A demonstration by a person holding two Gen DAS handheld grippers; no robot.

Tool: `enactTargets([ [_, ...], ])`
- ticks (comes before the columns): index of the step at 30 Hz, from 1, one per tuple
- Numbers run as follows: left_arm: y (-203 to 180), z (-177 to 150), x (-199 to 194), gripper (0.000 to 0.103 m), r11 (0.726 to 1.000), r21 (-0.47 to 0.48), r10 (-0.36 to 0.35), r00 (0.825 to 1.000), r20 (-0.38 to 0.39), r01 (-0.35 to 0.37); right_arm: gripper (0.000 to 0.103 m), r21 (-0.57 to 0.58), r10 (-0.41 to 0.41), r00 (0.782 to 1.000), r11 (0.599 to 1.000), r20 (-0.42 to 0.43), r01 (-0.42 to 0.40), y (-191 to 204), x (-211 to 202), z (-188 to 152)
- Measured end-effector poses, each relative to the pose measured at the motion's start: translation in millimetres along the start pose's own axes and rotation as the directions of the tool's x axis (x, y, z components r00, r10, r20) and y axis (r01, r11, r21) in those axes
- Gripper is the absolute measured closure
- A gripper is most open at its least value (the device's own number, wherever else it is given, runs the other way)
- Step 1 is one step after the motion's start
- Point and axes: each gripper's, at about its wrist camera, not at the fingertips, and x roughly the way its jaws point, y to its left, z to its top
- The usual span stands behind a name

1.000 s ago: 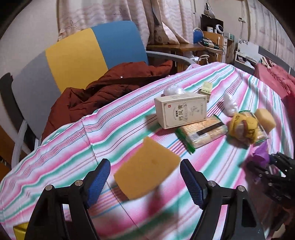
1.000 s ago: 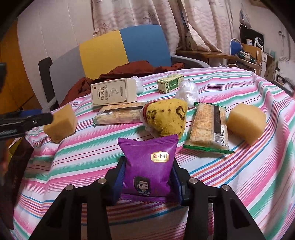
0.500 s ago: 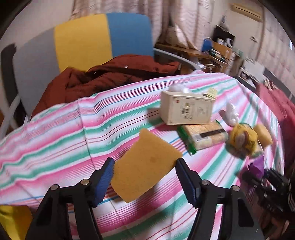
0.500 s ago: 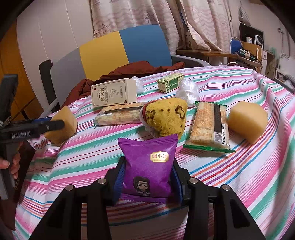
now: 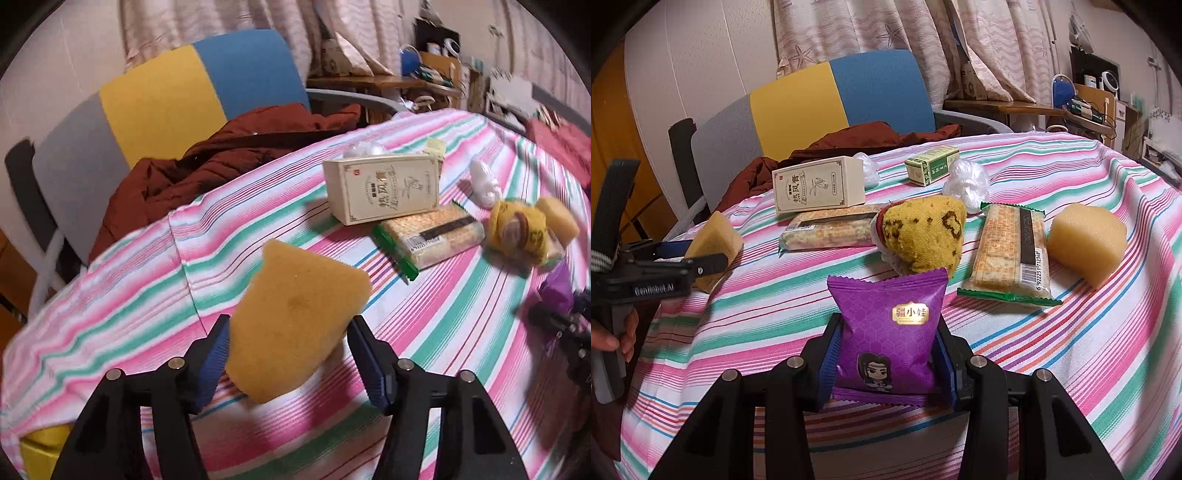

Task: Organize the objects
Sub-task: 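Grasp the purple snack packet with right tool while left tool grasps yellow sponge, then carry the packet and sponge toward the gold tray with both tools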

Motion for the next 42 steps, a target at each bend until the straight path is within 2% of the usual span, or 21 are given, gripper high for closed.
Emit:
enactTargets([
  [8, 2.1, -17.4, -18.1, 0.049, 0.986, -0.164, 0.04, 0.998, 0.046, -0.032, 0.057, -0.003, -0.004, 1.0, 1.0, -0.001, 0.004, 0.6, -0.4, -0.2],
  [12, -4.2, -43.7, -36.8, 0.05, 0.966, -0.257, 0.035, 0.995, 0.093, -0.01, 0.057, -0.006, -0.008, 1.0, 1.0, 0.0, 0.008, 0.9, -0.6, -0.1],
  [14, -8.4, -57.1, -44.5, 0.051, 0.961, -0.275, 0.04, 0.993, 0.107, -0.009, 0.057, -0.006, -0.009, 1.0, 1.0, 0.001, 0.009, 1.1, -1.0, -0.1],
  [18, -6.2, -80.9, -69.1, 0.051, 0.936, -0.349, 0.012, 0.986, 0.167, 0.048, 0.058, -0.005, -0.012, 1.0, 1.0, 0.005, 0.012, 1.4, -1.9, -0.5],
  [24, -12.1, -111.4, -83.4, 0.053, 0.923, -0.378, 0.001, 0.984, 0.178, 0.067, 0.059, -0.014, -0.024, 1.0, 1.0, 0.013, 0.024, 3.6, -4.7, -0.5],
  [28, -18.5, -130.0, -96.6, 0.056, 0.93, -0.361, 0.002, 0.983, 0.183, 0.065, 0.059, 0.01, -0.017, 1.0, 1.0, 0.016, 0.017, 2.1, -8.6, -3.7],
  [32, -9.4, -146.4, -115.9, 0.056, 0.904, -0.406, -0.048, 0.977, 0.209, 0.131, 0.059, 0.01, -0.027, 1.0, 1.0, 0.009, 0.027, 10.0, -14.6, -9.4],
  [38, 9.0, -164.2, -151.4, 0.056, 0.878, -0.445, -0.057, 0.961, 0.271, 0.178, 0.06, 0.055, 0.084, 0.996, 0.995, -0.016, -0.083, 35.9, -23.7, -17.8],
  [42, 24.4, -179.3, -172.2, 0.056, 0.861, -0.472, -0.05, 0.955, 0.293, 0.19, 0.06, 0.054, 0.188, 0.981, 0.981, -0.047, -0.185, 70.7, -31.6, -25.7],
])
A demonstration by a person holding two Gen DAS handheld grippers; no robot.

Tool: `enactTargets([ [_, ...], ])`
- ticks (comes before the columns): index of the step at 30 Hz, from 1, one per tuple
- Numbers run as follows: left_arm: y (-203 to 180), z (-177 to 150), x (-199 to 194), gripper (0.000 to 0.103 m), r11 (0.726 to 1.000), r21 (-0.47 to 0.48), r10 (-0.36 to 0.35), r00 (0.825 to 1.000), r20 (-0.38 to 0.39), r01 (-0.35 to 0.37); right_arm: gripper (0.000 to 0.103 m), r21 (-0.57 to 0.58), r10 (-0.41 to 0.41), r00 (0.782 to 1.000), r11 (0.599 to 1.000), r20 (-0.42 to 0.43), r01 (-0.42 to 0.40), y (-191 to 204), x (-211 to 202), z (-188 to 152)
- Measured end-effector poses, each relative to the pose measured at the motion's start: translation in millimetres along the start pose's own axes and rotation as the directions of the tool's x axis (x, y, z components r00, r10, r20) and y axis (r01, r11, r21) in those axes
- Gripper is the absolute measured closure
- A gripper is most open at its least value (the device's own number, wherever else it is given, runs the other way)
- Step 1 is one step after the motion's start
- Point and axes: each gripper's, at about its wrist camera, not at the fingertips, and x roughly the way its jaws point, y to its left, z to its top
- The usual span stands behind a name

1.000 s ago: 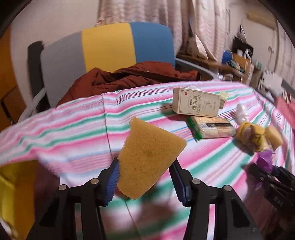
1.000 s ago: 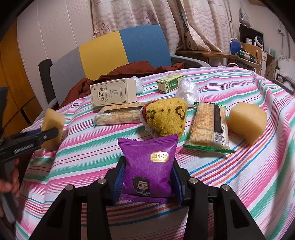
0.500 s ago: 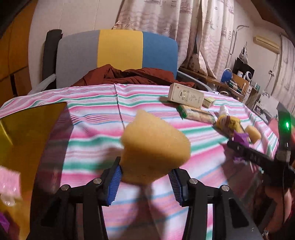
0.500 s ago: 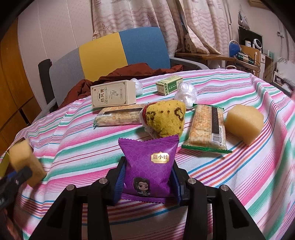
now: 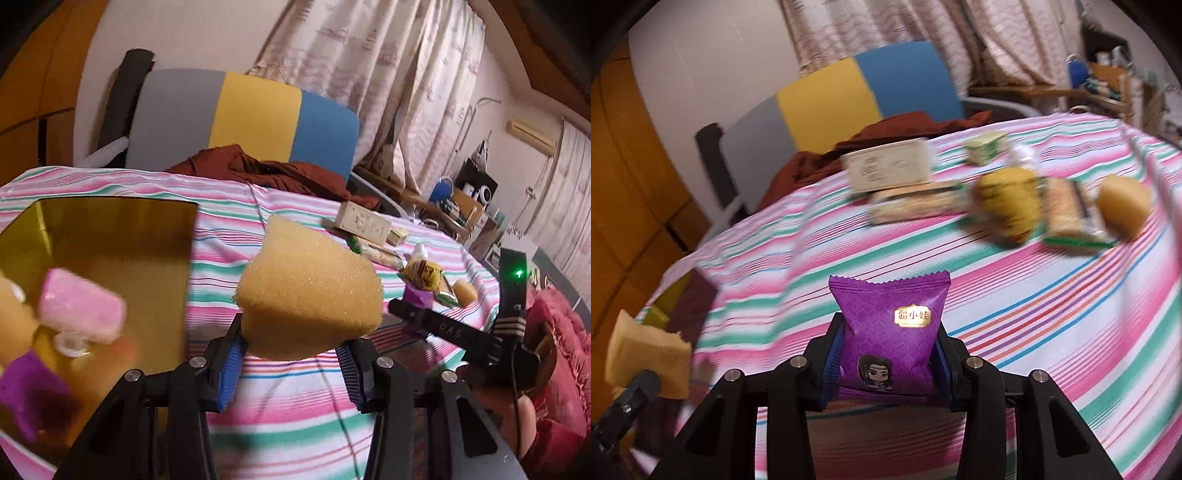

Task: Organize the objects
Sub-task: 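Carry the packet and sponge toward the gold tray with both tools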

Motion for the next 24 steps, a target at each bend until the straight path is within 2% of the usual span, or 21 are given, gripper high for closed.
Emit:
enactTargets([
  [4, 22.9, 5.3, -26.2, 0.056, 0.999, -0.042, 0.006, 0.999, 0.039, -0.005, 0.06, -0.039, 0.079, 0.996, 0.996, -0.028, -0.08, 35.6, -4.8, -8.4],
  [7, 43.0, 14.5, -43.9, 0.056, 0.997, -0.073, 0.039, 0.996, 0.083, -0.033, 0.06, -0.059, 0.146, 0.988, 0.987, -0.045, -0.148, 62.7, -13.2, -12.9],
  [11, 80.9, 29.5, -64.3, 0.056, 0.984, -0.154, 0.115, 0.982, 0.151, -0.092, 0.06, -0.123, 0.225, 0.972, 0.965, -0.074, -0.233, 103.5, -23.5, -19.7],
  [14, 111.0, 35.7, -72.2, 0.056, 0.966, -0.222, 0.168, 0.972, 0.164, -0.13, 0.06, -0.186, 0.288, 0.952, 0.934, -0.108, -0.304, 140.0, -30.6, -27.9],
  [18, 147.2, 36.5, -75.6, 0.056, 0.942, -0.279, 0.232, 0.963, 0.137, -0.187, 0.06, -0.269, 0.351, 0.923, 0.884, -0.16, -0.383, 186.2, -37.2, -41.0],
  [20, 161.8, 37.9, -67.9, 0.056, 0.938, -0.29, 0.222, 0.972, 0.081, -0.19, 0.06, -0.309, 0.363, 0.914, 0.861, -0.181, -0.404, 204.0, -38.6, -48.4],
  [22, 168.2, 36.4, -65.3, 0.056, 0.935, -0.292, 0.228, 0.972, 0.062, -0.201, 0.06, -0.362, 0.354, 0.911, 0.838, -0.209, -0.409, 223.6, -35.8, -57.6],
  [24, 170.0, 33.7, -62.2, 0.056, 0.941, -0.289, 0.201, 0.978, 0.053, -0.178, 0.06, -0.394, 0.347, 0.908, 0.82, -0.234, -0.415, 238.1, -31.4, -66.7],
])
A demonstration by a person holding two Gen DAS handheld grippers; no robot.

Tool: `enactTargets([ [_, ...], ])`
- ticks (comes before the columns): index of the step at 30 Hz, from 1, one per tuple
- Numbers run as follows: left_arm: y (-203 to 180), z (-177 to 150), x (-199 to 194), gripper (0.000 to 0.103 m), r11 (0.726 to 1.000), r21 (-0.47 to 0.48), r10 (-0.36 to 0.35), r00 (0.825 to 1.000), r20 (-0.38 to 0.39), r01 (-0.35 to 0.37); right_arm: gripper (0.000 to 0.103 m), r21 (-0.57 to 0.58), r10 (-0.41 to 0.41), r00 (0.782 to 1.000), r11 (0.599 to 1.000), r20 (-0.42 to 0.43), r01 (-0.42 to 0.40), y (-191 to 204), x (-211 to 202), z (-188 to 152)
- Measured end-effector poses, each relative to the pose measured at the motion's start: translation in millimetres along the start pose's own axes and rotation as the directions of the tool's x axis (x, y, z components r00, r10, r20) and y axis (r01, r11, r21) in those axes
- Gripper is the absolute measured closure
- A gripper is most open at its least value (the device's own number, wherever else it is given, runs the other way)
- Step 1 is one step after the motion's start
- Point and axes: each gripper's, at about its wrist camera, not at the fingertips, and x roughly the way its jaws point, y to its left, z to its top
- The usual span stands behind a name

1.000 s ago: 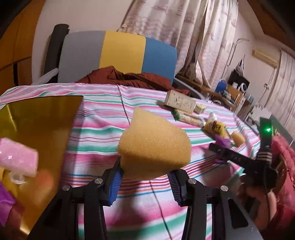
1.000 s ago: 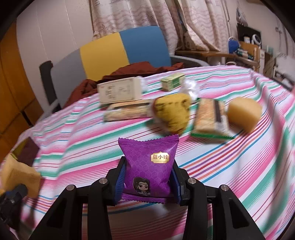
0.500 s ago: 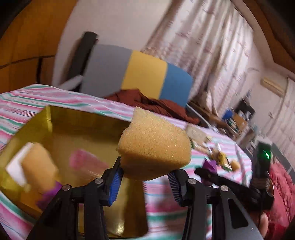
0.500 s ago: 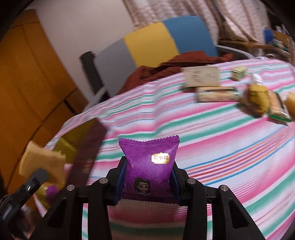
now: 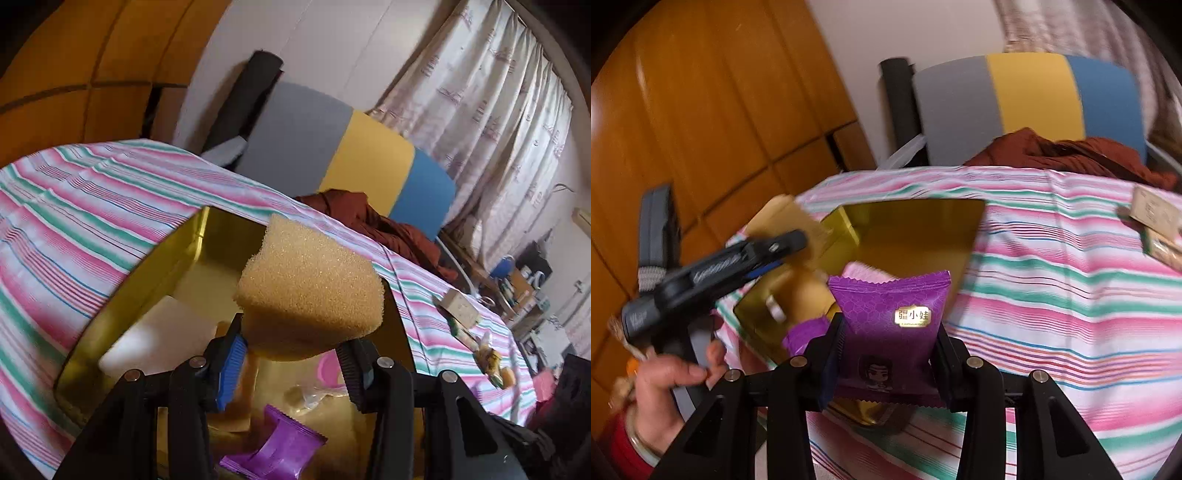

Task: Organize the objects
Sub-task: 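Carry the packet and sponge toward the gold tray with both tools, then open right tool to drop the packet while left tool drops the sponge into the tray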

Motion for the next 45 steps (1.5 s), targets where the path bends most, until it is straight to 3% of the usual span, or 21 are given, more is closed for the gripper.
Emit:
enactTargets([
  [7, -8.0, -2.9, 3.4, 0.056, 0.999, 0.033, -0.02, 1.0, -0.003, 0.021, 0.059, -0.053, -0.014, 0.998, 0.999, -0.062, 0.011, 14.0, 27.1, -4.5],
  [17, -5.2, -3.1, 7.0, 0.056, 0.999, 0.034, -0.022, 0.999, -0.026, 0.023, 0.055, -0.03, -0.005, 0.994, 1.0, -0.107, 0.002, 10.1, 41.3, -7.8],
  [19, -4.7, -2.7, 8.2, 0.056, 0.999, 0.03, -0.02, 0.999, -0.03, 0.021, 0.052, -0.023, 0.008, 0.995, 1.0, -0.099, -0.011, 9.3, 38.8, -8.0],
  [23, -7.5, 2.3, 13.5, 0.055, 0.999, 0.032, -0.013, 0.999, -0.037, 0.014, 0.034, -0.017, 0.012, 0.999, 1.0, -0.048, -0.013, 9.6, 26.6, -6.9],
  [27, -11.5, 17.1, 20.0, 0.052, 0.998, 0.061, 0.003, 1.0, -0.022, -0.002, 0.033, 0.02, 0.012, 1.0, 1.0, 0.011, -0.012, 1.7, 9.5, -5.5],
  [32, -3.5, 37.5, 27.6, 0.035, 0.994, -0.003, 0.112, 0.993, -0.028, -0.112, 0.033, 0.089, -0.016, 0.998, 0.996, 0.057, 0.011, -21.1, -5.7, -1.6],
  [39, 0.7, 27.6, 4.9, 0.03, 0.975, -0.047, 0.219, 0.974, 0.054, -0.217, 0.029, 0.166, -0.063, 0.994, 0.985, 0.093, 0.047, -49.9, -21.9, -5.2],
  [45, -15.2, 12.7, -11.1, 0.03, 0.981, -0.029, 0.193, 0.978, 0.079, -0.191, 0.029, 0.22, -0.1, 0.991, 0.972, 0.086, 0.079, -69.6, -26.5, -10.0],
])
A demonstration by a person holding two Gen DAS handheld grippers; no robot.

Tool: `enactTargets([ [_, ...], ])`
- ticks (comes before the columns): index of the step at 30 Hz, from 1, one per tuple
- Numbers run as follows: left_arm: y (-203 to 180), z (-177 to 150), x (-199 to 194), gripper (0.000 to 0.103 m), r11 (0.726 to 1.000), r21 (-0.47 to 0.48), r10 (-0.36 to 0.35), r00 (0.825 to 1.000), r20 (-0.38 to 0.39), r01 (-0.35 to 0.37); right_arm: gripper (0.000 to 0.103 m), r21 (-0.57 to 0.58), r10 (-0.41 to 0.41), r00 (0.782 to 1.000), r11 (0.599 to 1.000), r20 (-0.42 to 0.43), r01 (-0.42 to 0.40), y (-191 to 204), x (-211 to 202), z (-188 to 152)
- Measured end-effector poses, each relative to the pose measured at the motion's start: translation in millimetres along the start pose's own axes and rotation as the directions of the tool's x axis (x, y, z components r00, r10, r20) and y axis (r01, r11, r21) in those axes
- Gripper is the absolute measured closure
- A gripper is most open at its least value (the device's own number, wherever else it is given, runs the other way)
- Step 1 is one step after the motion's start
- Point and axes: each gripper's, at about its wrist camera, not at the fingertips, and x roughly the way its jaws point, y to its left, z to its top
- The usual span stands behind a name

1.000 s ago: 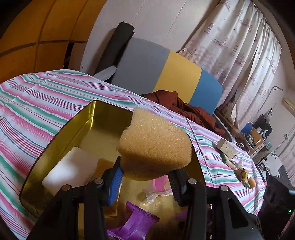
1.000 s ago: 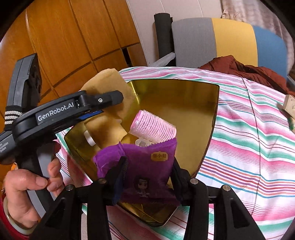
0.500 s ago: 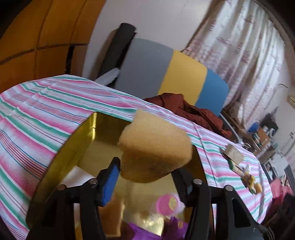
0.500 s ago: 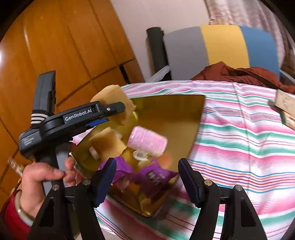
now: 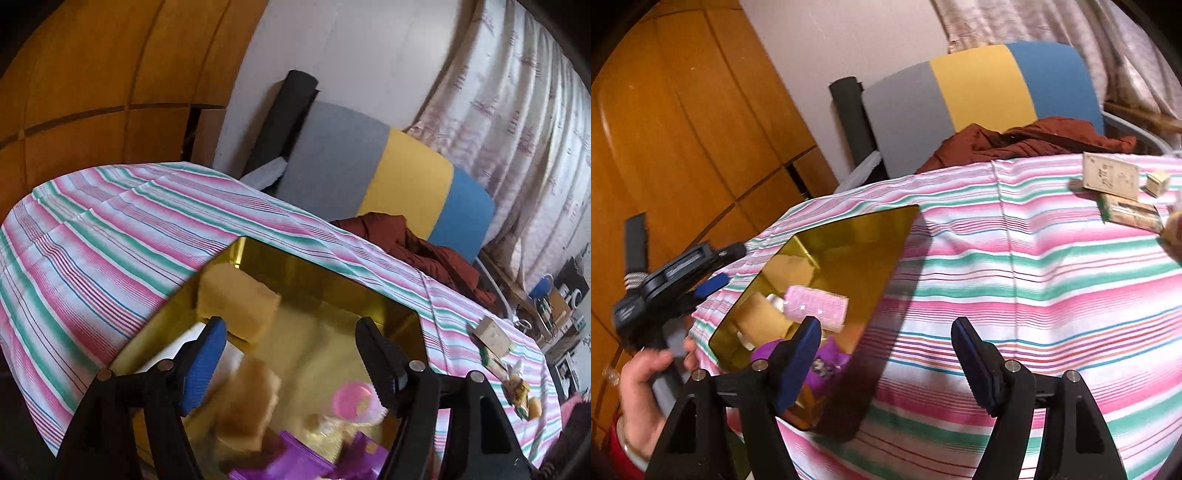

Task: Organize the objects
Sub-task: 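Open right tool to drop the packet while left tool drops the sponge into the tray, then move both open tools from the tray back over the table items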

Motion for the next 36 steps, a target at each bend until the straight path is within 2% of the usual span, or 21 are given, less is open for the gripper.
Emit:
enactTargets([
  [4, -19.2, -6.7, -7.5, 0.03, 0.998, 0.051, -0.045, 0.999, -0.008, 0.045, 0.029, 0.019, -0.017, 1.0, 1.0, -0.004, 0.017, -8.9, -0.5, 0.0],
  [9, -48.6, -17.7, -12.7, 0.03, 0.984, 0.114, -0.132, 0.99, -0.044, 0.137, 0.028, 0.022, -0.049, 0.999, 0.999, 0.012, 0.049, -20.1, -6.3, 2.9],
  [15, -87.7, -36.0, -19.7, 0.03, 0.951, 0.214, -0.21, 0.974, -0.092, 0.225, 0.026, 0.058, -0.093, 0.996, 0.994, 0.014, 0.092, -41.4, -11.4, 5.9],
  [21, -123.6, -57.7, -19.7, 0.029, 0.918, 0.294, -0.232, 0.961, -0.149, 0.267, 0.025, 0.104, -0.16, 0.987, 0.982, -0.007, 0.16, -71.8, -9.2, 3.8],
  [26, -148.8, -73.6, -19.9, 0.029, 0.886, 0.335, -0.266, 0.943, -0.199, 0.321, 0.025, 0.15, -0.22, 0.975, 0.964, -0.01, 0.219, -100.5, -14.2, 0.2],
  [29, -168.3, -85.7, -22.1, 0.029, 0.856, 0.374, -0.286, 0.93, -0.232, 0.357, 0.025, 0.161, -0.288, 0.958, 0.945, 0.002, 0.284, -122.3, -25.3, 0.2],
  [32, -177.8, -94.8, -21.9, 0.029, 0.834, 0.397, -0.298, 0.919, -0.26, 0.383, 0.025, 0.197, -0.385, 0.922, 0.907, 0.033, 0.372, -151.3, -45.5, 1.3],
  [36, -189.6, -108.9, -17.9, 0.029, 0.819, 0.402, -0.3, 0.903, -0.307, 0.409, 0.028, 0.299, -0.521, 0.852, 0.823, 0.058, 0.483, -204.6, -75.9, 10.9],
])
